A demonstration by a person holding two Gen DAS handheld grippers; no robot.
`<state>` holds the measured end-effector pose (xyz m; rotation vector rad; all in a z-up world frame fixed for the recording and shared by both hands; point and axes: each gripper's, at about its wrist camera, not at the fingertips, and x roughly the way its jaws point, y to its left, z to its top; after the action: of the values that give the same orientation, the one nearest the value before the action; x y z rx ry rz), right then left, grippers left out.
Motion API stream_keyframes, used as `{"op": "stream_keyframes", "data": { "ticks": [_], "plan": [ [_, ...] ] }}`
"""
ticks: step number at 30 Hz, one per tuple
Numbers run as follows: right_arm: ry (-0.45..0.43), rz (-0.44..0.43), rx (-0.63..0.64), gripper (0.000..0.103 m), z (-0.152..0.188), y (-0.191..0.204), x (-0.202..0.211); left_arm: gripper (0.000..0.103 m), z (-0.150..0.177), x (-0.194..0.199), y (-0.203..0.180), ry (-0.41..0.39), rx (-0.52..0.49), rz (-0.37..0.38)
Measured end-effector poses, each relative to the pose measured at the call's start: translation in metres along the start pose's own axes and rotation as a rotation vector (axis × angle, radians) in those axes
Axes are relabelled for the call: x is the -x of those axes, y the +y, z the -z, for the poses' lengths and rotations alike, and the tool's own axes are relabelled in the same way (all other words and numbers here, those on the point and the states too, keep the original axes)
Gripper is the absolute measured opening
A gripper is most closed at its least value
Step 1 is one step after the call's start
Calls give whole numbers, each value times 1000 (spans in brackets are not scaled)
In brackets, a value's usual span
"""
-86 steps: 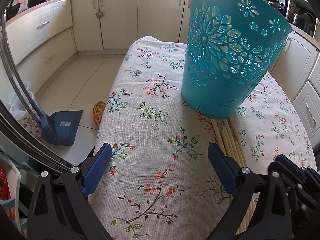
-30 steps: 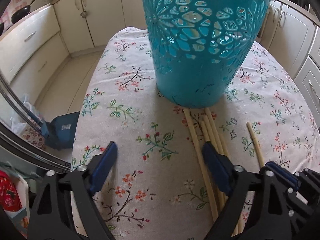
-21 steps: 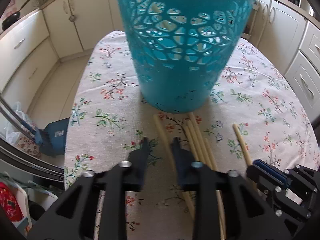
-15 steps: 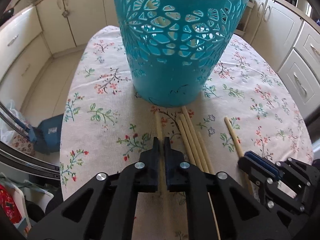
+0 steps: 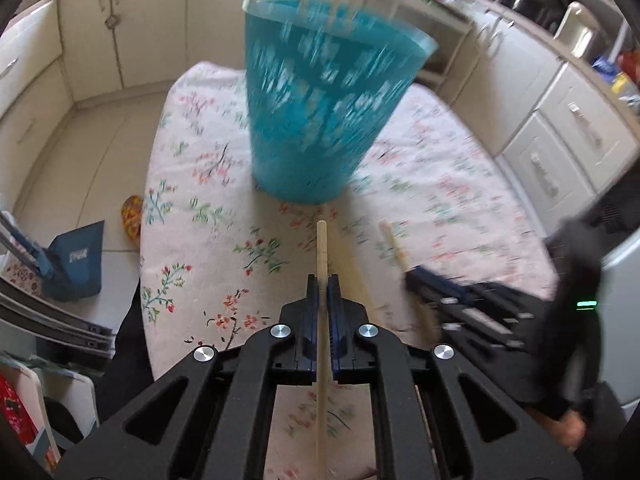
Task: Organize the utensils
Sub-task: 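Lift the chopstick with the left tool and drop it into the teal basket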
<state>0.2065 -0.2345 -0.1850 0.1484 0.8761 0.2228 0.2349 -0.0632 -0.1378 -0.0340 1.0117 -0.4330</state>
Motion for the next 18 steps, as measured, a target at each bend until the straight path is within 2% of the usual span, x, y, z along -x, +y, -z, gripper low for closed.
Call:
{"op": "stream_keyframes", "data": {
  "ticks": [6,11,15,18],
  "plan": [
    [-1,-8,-10,7,0,-3,1,4,-27,50,-12,-94,-13,73],
    [-1,-13,-14,7,0,-5,1,5,-70,93,-23,-258,-20,114],
    [-1,-18,-17,7,-1,-5,1,5,-111,114,-34,-425,-40,69],
    [-1,-24,-22,7,-1,-6,1,5,-142,113,-37,-513,-25,22]
  ]
}}
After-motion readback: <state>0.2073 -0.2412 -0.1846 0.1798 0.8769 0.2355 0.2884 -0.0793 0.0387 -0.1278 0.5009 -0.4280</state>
